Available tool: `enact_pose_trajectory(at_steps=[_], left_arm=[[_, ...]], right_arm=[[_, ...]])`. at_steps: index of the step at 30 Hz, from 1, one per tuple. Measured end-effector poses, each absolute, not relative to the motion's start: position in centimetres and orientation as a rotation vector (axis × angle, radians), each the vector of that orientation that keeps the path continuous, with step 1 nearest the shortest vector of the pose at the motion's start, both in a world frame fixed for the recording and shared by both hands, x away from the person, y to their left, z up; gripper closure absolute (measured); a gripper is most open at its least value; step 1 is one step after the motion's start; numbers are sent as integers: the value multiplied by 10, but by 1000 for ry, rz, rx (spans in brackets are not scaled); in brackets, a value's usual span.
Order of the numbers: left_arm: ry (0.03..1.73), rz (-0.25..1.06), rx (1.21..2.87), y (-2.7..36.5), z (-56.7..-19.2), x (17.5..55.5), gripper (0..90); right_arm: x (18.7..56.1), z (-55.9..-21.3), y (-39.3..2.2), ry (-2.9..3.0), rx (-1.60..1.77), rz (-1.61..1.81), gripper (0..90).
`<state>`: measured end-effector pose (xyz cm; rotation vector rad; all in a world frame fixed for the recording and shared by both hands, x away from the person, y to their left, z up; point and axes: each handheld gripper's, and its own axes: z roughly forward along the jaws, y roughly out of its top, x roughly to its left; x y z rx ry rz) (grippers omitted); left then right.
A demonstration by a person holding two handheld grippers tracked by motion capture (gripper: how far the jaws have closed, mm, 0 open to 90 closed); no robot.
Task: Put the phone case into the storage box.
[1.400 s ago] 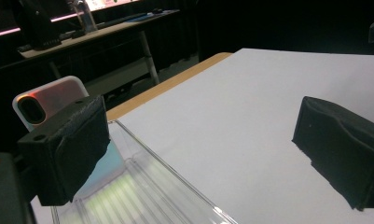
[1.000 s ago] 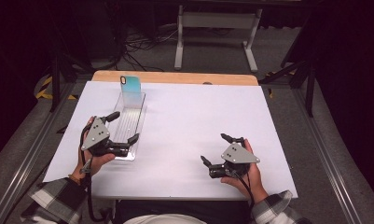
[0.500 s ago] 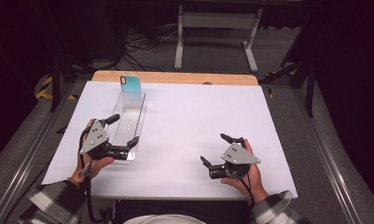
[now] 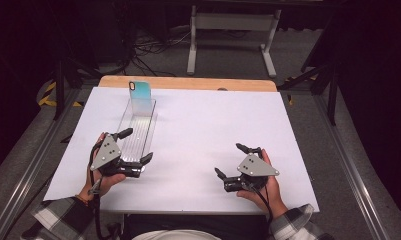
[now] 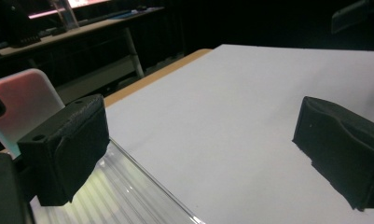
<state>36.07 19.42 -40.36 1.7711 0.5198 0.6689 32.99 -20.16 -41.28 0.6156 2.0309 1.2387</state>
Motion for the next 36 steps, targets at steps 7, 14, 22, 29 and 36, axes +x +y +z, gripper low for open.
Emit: enact_pose_trajectory(at_steps=[7,14,22,29,36], left_arm=[[510,640,1775,188,-407,358,44],[508,640,1794,185,-411,355,46],[506,638,1823,180,-417,352,50],[499,638,1844,179,-423,348,55],[505,612,1865,179,-429,345,54]], right_arm=[[330,-414,-200,2039,605,1236,39],[330,-414,-200,2044,603,1237,39],[330,-414,-198,2044,596,1245,39],[329,-414,-199,2042,594,1246,39],[330,-415,-196,2047,592,1242,40]])
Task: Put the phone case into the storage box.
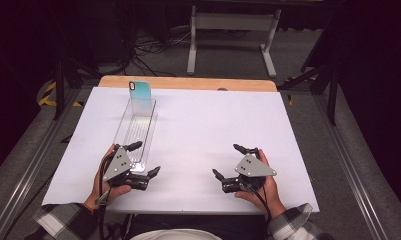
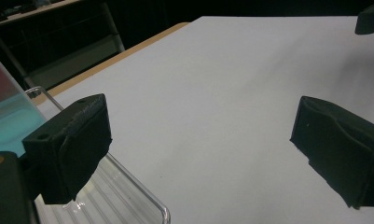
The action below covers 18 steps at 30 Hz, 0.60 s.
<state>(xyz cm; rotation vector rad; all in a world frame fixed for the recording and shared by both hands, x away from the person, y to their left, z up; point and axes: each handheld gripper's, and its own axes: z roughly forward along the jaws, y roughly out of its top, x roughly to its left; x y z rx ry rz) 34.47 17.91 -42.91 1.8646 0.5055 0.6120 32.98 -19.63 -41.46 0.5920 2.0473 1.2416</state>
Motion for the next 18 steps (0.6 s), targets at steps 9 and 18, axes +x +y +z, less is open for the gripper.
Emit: enact_pose_trajectory(at_steps=[9,18], left_arm=[[527,598,1886,186,-437,343,55],[532,593,1888,185,-439,343,55]], right_arm=[[330,-417,-196,2062,568,1234,40],[329,-416,-196,2065,568,1238,40]])
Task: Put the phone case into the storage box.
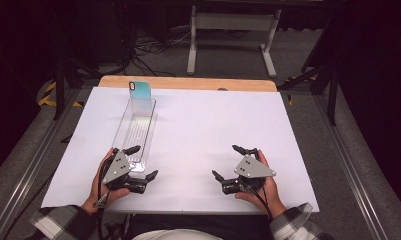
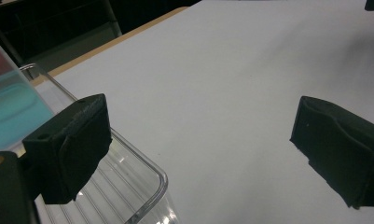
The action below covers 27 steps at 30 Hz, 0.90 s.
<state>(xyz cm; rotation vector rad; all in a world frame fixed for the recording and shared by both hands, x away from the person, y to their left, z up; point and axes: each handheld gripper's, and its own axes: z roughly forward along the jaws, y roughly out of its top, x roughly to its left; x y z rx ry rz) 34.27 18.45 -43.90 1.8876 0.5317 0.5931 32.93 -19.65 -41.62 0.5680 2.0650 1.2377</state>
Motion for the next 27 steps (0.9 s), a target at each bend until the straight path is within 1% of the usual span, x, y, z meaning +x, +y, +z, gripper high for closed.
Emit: enact_pose_trajectory(at_steps=[8,12,14,27], left_arm=[[537,588,1859,186,-434,342,57],[522,580,1870,187,-434,340,57],[512,597,1872,187,-433,341,60],[509,564,1887,180,-437,344,62]], right_arm=[[329,-416,-197,2061,569,1230,41],[328,-414,-197,2043,581,1231,42],[329,-415,-197,2038,589,1213,43],[329,-417,-199,2051,605,1202,45]])
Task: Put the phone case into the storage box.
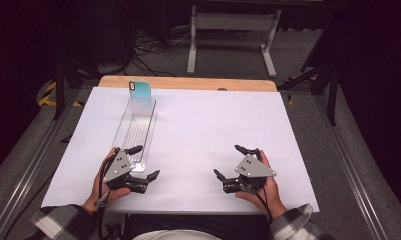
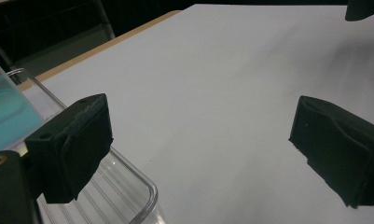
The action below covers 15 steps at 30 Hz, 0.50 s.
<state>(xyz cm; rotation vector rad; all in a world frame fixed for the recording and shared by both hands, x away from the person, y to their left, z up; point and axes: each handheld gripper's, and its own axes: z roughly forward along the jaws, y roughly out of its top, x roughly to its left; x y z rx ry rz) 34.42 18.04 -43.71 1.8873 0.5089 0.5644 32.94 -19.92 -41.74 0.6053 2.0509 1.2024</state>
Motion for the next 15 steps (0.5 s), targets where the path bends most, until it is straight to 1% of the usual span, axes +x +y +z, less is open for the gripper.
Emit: enact_pose_trajectory(at_steps=[5,10,15], left_arm=[[513,572,1888,182,-436,344,62],[552,611,1834,188,-432,344,77],[561,606,1833,193,-430,345,73]], right_arm=[[329,-417,-200,2049,606,1206,45],[331,-417,-200,2063,612,1206,49],[332,-417,-201,2057,617,1209,48]])
